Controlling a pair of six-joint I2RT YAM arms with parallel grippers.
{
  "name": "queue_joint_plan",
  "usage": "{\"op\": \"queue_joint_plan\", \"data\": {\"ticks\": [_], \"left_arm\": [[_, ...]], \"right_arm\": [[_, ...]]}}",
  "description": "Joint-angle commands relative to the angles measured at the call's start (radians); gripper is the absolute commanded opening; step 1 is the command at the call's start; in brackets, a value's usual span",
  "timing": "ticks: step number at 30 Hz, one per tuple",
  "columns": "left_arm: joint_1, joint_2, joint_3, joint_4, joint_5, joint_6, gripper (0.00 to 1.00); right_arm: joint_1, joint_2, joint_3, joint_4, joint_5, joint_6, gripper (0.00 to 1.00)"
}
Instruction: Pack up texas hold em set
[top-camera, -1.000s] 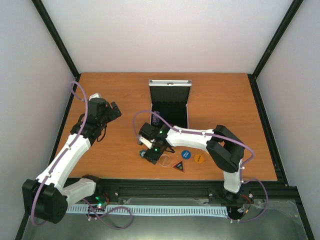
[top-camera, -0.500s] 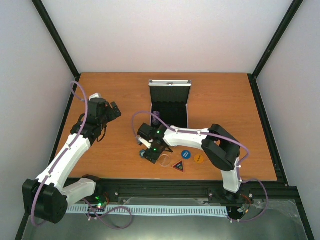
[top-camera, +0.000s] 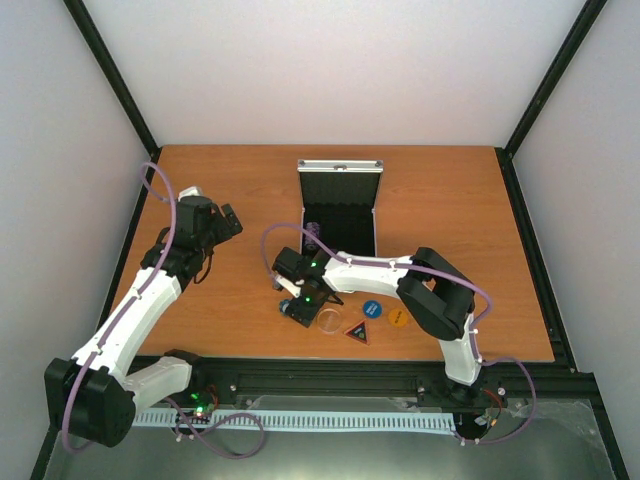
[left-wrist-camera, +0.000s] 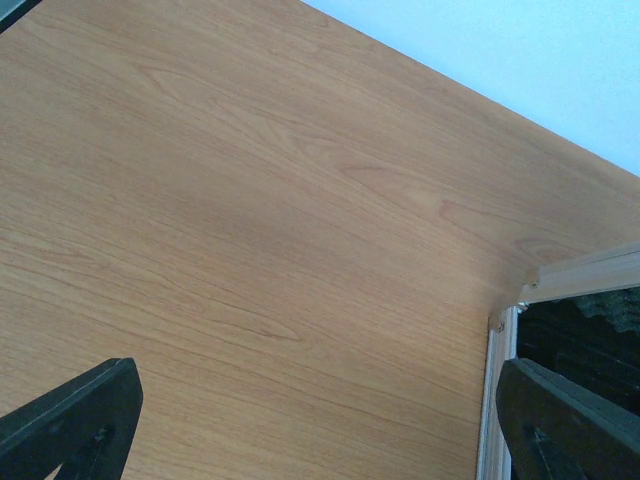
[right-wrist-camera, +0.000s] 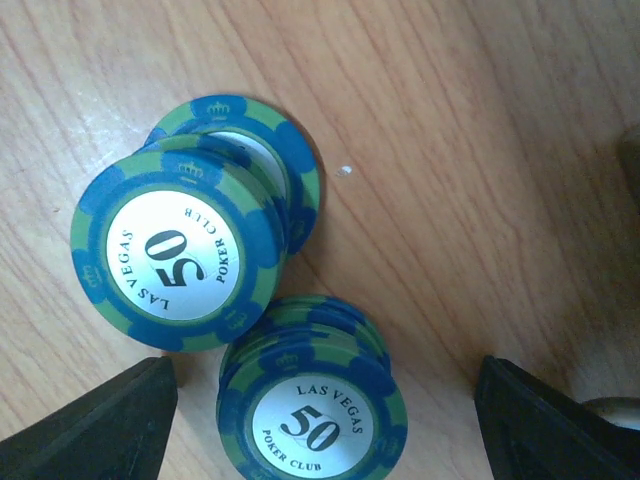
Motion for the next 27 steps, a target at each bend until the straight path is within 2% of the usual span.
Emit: {"op": "queue_joint_plan", "data": {"ticks": [1, 10, 15, 22, 27], "left_arm": [[0.008, -0.020, 0.022, -0.015, -0.016, 0.014, 1.00], [0.009, -0.028, 0.024, -0.021, -0.015, 0.014, 1.00], [0.009, -0.033, 0.025, -0.028, -0.020, 0.014, 1.00], [0.009, -0.033, 0.023, -0.029, -0.019, 0.009, 1.00], [0.009, -0.033, 0.018, -0.028, -0.018, 0.008, 1.00]], "right_arm": [[0.002, 0.018, 0.015, 0.006, 0.010, -0.009, 0.83], [-0.013, 0.028, -0.003, 0.023, -0.011, -0.006, 0.73], [-0.017, 0.027, -0.016, 0.029, -0.035, -0.009, 0.72], [-0.017, 0.028, -0.028, 0.031, -0.067, -0.010, 0.60], [-0.017, 0.027, -0.037, 0.033, -0.061, -0.007, 0.56]]}}
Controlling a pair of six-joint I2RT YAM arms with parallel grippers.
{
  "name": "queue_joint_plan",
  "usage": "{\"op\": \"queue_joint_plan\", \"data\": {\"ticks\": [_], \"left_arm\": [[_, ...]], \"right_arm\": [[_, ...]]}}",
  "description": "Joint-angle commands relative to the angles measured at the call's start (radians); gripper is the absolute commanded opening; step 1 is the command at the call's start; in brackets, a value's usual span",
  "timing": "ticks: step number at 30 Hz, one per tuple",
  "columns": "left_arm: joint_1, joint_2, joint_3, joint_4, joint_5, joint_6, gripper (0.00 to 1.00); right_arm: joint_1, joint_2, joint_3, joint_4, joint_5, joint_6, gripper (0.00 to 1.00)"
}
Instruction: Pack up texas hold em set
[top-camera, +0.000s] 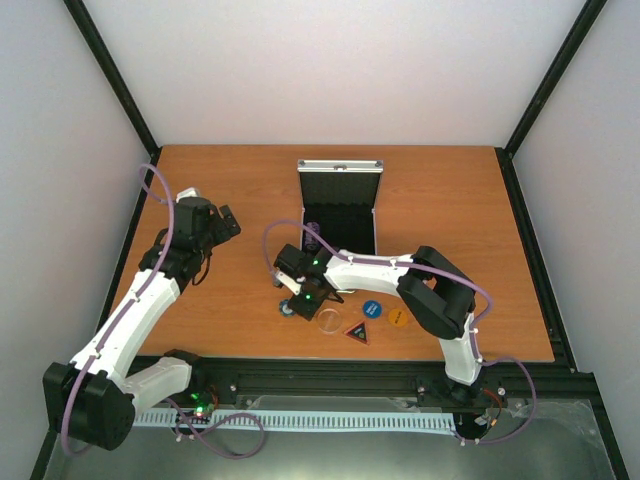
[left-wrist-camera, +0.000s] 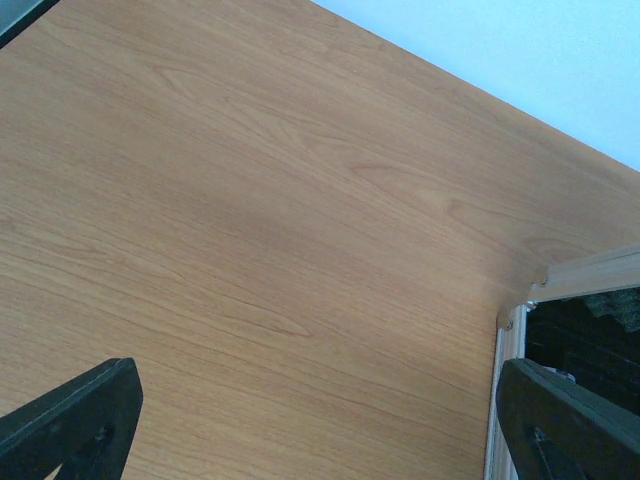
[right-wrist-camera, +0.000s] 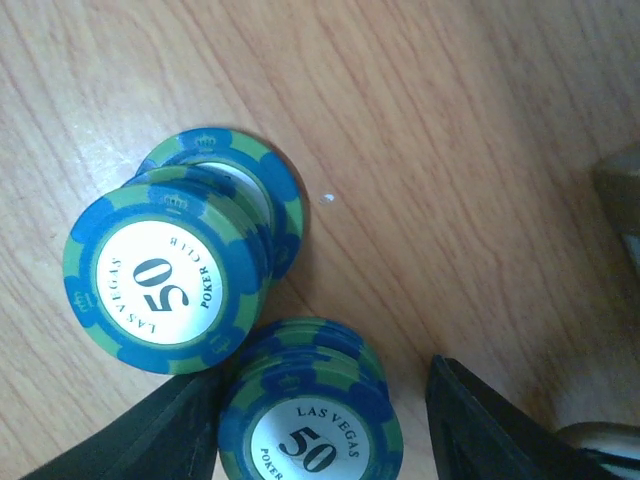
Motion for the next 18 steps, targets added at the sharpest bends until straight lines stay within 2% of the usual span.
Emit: {"op": "queue_joint_plan", "data": {"ticks": [1, 4, 6, 18], "left_arm": [[0.005, -0.017, 0.016, -0.003, -0.007, 0.007, 1.00], [0.005, -0.018, 0.012, -0.003, -0.007, 0.007, 1.00], [0.006, -0.019, 0.011, -0.004, -0.008, 0.006, 1.00], [0.005, -0.011, 0.010, 0.004, -0.008, 0.005, 1.00]], "right_arm": [[0.001, 0.024, -0.032, 0.001, -0.033, 0.000, 0.52], [0.001, 0.024, -0.036, 0.002, -0.032, 0.001, 0.31], [0.001, 0.022, -0.037, 0.001, -0.031, 0.001, 0.22], [0.000, -0.004, -0.025, -0.019, 0.006, 0.007, 0.13]]}}
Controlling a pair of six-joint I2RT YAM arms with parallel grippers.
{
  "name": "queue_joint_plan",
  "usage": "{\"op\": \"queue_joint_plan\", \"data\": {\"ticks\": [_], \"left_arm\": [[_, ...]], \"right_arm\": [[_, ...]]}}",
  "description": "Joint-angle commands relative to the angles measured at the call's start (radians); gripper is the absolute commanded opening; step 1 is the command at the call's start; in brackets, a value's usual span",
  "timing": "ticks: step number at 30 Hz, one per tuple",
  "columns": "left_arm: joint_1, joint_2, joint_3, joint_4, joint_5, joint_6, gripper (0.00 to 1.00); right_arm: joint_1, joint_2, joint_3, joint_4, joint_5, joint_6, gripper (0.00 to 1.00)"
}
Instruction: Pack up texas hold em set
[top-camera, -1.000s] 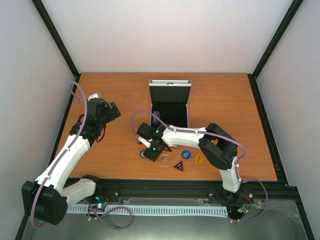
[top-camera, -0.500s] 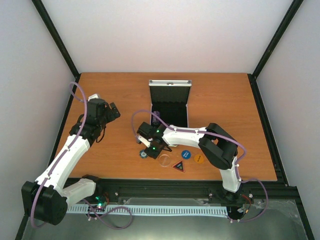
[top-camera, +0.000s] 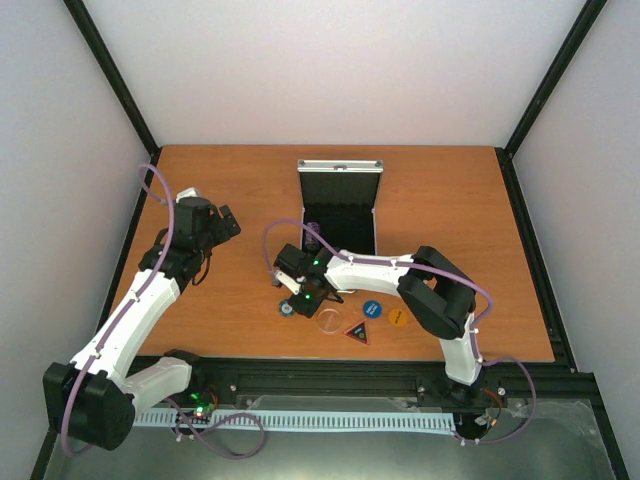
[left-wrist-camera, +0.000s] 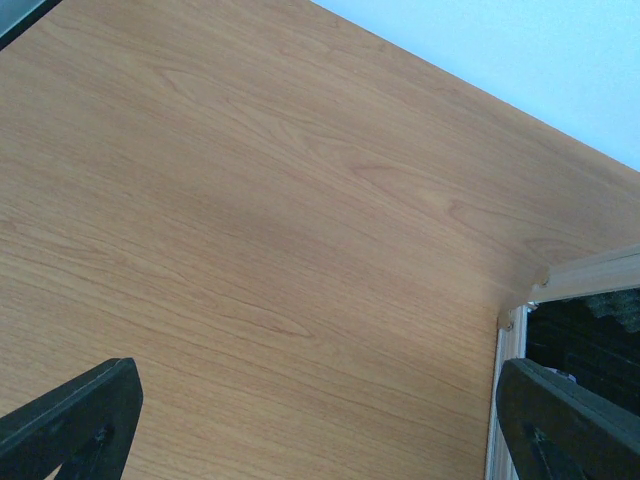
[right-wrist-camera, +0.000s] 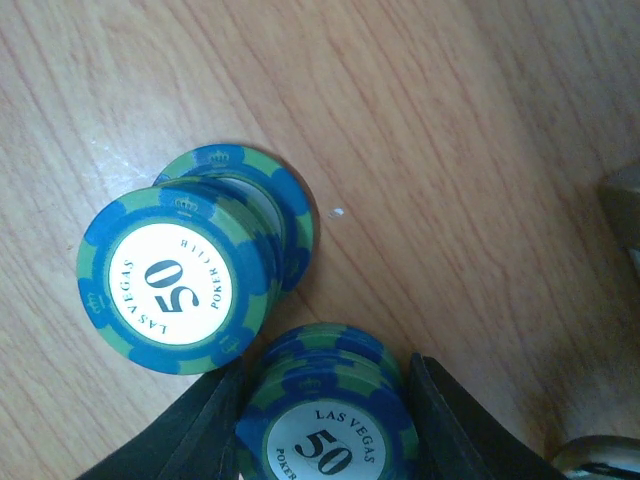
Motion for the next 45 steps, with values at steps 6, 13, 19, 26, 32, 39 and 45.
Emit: {"op": "queue_joint_plan", "data": {"ticks": [6, 13, 19, 26, 32, 39, 45], "left_arm": [[0.005, -0.009, 0.009, 0.008, 0.002, 0.005, 1.00], [0.005, -0.013, 0.007, 0.007, 0.001, 0.004, 1.00], [0.006, -0.017, -0.001, 0.008, 0.005, 0.003, 1.00], [0.005, -0.018, -0.036, 0.023, 0.032, -0.004, 1.00], [0.006, -0.040, -0.057, 0.016, 0.041, -0.006, 1.00], [0.006, -0.075, -0.111, 0.040, 0.146, -0.027, 1.00], [0.005, -0.088, -0.135, 0.035, 0.143, -0.025, 1.00]], "right_arm": [[-0.005, -0.051, -0.020, -0.037, 0.042, 0.012, 0.03], [-0.015, -0.076, -0.027, -0.025, 0.032, 0.018, 0.03], [-0.029, -0.090, -0.020, -0.015, 0.040, 0.025, 0.03], [-0.063, -0.112, 0.000, 0.013, 0.040, 0.047, 0.03], [-0.072, -0.123, 0.009, 0.029, 0.036, 0.053, 0.03], [-0.095, -0.129, 0.023, 0.035, 0.061, 0.058, 0.03], [-0.111, -0.139, 0.038, 0.055, 0.085, 0.069, 0.03]]}}
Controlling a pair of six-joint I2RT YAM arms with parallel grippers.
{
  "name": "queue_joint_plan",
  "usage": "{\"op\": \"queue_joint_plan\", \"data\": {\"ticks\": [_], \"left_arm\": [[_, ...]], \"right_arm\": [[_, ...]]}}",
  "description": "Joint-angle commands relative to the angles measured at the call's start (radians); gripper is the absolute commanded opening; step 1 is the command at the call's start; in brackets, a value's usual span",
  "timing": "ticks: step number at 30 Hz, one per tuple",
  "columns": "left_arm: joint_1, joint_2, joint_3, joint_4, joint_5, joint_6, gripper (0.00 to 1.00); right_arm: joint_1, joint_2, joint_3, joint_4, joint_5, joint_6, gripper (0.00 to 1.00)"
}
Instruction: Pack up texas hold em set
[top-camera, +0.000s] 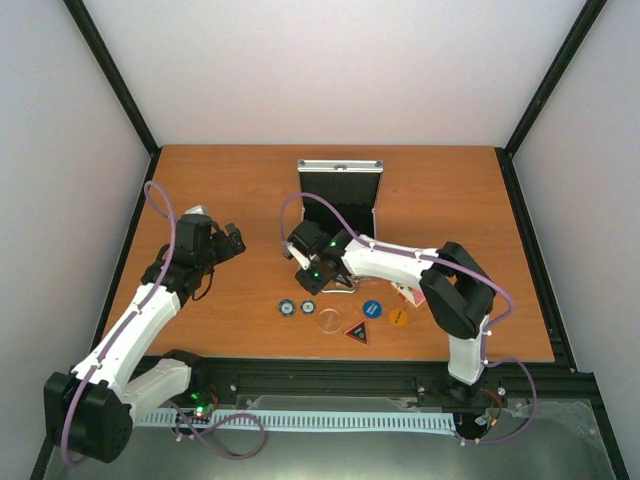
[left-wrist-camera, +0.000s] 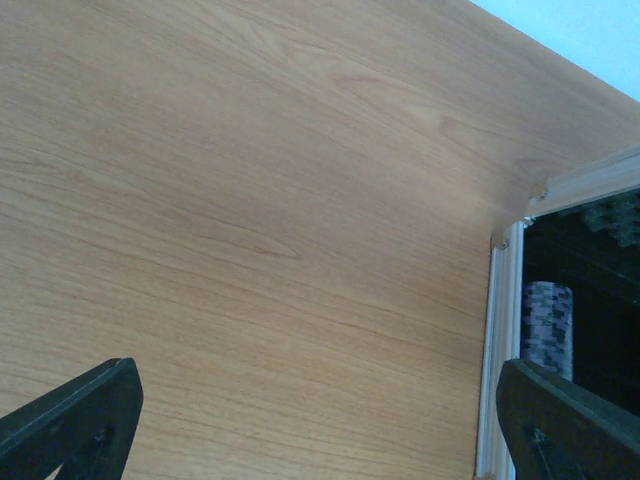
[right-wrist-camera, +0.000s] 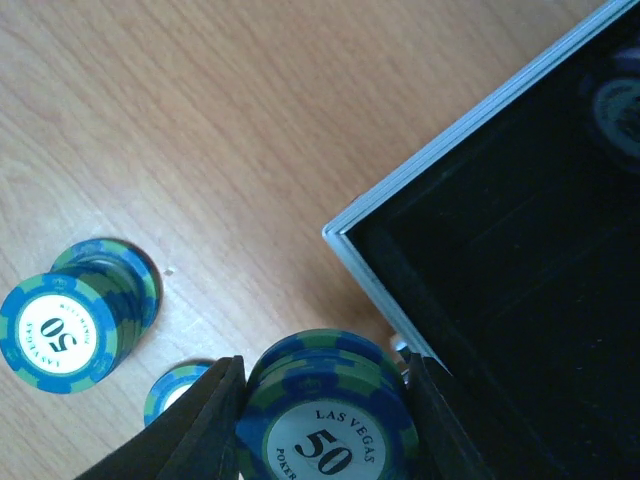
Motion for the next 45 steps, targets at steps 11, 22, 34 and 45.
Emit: {"op": "queue_joint_plan", "data": {"ticks": [11, 22, 34, 45], "left_arm": [[0.005, -0.012, 0.012, 0.014, 0.030, -0.004, 1.00], [0.004, -0.007, 0.006, 0.017, 0.029, -0.004, 1.00], [0.004, -0.012, -0.008, 0.021, 0.030, -0.007, 1.00], [0.004, -0.013, -0.027, 0.029, 0.028, -0.012, 1.00]], "right_arm": [[-0.043, -0.039, 0.039, 0.095, 0.056, 0.049, 0.03], [-0.058, -0.030, 0.006, 0.225, 0.133, 0.076, 0.03], [-0.061, 0.001, -0.090, 0.412, 0.205, 0.141, 0.03], [-0.058, 0.066, -0.171, 0.606, 0.291, 0.225, 0.03]]}}
